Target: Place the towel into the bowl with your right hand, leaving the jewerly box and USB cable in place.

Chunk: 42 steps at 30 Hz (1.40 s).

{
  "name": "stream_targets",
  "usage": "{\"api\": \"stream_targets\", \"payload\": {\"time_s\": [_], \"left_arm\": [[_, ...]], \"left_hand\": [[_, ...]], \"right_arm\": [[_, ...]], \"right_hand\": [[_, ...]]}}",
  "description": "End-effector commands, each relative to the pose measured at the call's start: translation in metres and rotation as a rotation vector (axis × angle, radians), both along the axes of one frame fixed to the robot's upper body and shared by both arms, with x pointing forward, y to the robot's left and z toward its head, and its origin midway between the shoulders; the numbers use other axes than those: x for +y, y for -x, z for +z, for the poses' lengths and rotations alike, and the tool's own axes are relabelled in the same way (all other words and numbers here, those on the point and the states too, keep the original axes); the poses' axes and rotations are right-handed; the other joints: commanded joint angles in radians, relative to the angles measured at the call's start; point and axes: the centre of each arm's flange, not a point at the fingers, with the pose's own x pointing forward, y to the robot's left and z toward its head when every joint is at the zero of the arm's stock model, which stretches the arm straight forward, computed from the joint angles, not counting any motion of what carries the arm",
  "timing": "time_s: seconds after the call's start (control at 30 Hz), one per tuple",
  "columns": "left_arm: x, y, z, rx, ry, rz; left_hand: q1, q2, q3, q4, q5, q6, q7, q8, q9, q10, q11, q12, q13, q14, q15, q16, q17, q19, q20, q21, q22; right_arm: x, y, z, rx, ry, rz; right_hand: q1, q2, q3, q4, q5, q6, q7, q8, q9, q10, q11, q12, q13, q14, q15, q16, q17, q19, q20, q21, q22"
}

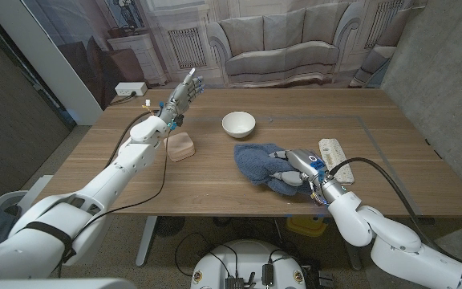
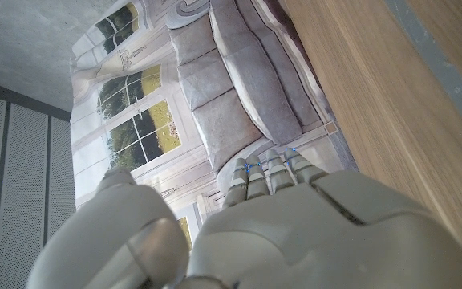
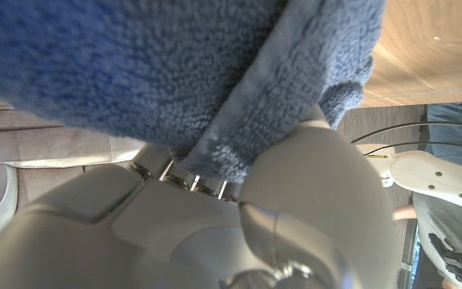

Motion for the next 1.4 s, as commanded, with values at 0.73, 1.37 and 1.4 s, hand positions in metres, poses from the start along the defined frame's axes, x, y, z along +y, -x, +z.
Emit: {"api": "stream_targets", "payload": {"time_s": [0.73, 1.37, 1.4], "left_arm": [[0.001, -0.004, 0.002, -0.008, 0.028, 0.004], [0.005, -0.008, 0.005, -0.006, 0.030, 0.011], [0.005, -0.008, 0.006, -0.006, 0.031, 0.011]], "left_hand": [[0.006, 0.005, -0.007, 0.002, -0.001, 0.009, -0.002, 0.001, 0.003, 0.007, 0.003, -0.002, 0.001, 0.002, 0.003, 0.008, 0.002, 0.001, 0.004, 0.008, 0.005], [0.007, 0.006, -0.010, 0.002, -0.001, 0.010, -0.002, 0.001, 0.003, 0.007, 0.002, -0.003, 0.001, 0.002, 0.004, 0.008, 0.002, 0.000, 0.004, 0.008, 0.005], [0.007, 0.006, -0.010, 0.002, -0.001, 0.010, -0.002, 0.001, 0.003, 0.008, 0.002, -0.003, 0.001, 0.002, 0.004, 0.008, 0.002, 0.000, 0.005, 0.008, 0.005]], "right_arm": [[-0.020, 0.020, 0.052, -0.075, -0.045, -0.038], [-0.022, 0.031, 0.074, -0.109, -0.024, -0.066], [-0.023, 0.032, 0.077, -0.109, -0.022, -0.068]], "right_hand": [[0.110, 0.109, -0.006, 0.007, -0.007, 0.004, 0.005, -0.010, 0.005, 0.006, 0.005, -0.011, 0.006, -0.004, -0.109, -0.010, -0.001, -0.013, -0.098, 0.007, 0.001], [0.112, 0.115, -0.008, 0.010, -0.008, 0.005, 0.003, -0.016, 0.006, 0.008, 0.005, -0.018, 0.006, -0.007, -0.109, -0.015, 0.000, -0.020, -0.099, 0.008, 0.002], [0.112, 0.115, -0.009, 0.011, -0.008, 0.004, 0.002, -0.017, 0.006, 0.008, 0.006, -0.018, 0.006, -0.007, -0.109, -0.015, 0.000, -0.020, -0.098, 0.008, 0.002]]}}
